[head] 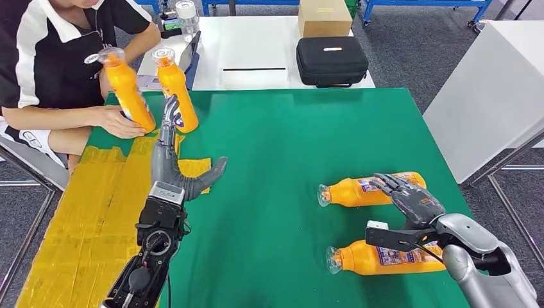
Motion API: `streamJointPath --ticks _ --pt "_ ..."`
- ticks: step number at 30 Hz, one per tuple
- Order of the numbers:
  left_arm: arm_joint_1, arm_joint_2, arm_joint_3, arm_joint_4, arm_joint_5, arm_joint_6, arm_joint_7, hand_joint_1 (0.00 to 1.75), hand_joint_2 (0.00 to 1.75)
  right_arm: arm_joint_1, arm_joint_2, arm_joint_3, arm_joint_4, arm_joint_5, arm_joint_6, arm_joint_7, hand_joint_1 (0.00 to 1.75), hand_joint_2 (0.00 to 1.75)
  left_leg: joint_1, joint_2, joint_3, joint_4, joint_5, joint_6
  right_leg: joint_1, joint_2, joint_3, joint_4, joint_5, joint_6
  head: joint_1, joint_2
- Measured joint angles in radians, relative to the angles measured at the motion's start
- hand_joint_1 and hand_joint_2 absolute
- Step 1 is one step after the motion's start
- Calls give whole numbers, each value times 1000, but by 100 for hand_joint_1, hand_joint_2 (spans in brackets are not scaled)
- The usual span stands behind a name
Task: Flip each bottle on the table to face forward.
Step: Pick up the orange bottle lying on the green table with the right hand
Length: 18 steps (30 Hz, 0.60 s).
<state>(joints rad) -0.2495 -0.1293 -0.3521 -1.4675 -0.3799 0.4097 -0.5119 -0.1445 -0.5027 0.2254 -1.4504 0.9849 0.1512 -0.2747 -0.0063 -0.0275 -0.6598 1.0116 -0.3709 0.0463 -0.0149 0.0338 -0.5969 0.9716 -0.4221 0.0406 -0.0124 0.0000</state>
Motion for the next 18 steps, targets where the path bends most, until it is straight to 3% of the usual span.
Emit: streamJointPath --ticks 10,18 --pt "-1 -3 0 5 0 -3 0 0 175 -23 -2 -2 40 85 10 62 0 175 0 0 0 0 0 0 0 0 0 0 0 0 0 0" --pt "-8 -10 0 15 0 -6 0 0 175 -153 27 12 214 182 -105 80 0 175 0 0 0 0 1 0 0 0 0 0 0 0 0 0"
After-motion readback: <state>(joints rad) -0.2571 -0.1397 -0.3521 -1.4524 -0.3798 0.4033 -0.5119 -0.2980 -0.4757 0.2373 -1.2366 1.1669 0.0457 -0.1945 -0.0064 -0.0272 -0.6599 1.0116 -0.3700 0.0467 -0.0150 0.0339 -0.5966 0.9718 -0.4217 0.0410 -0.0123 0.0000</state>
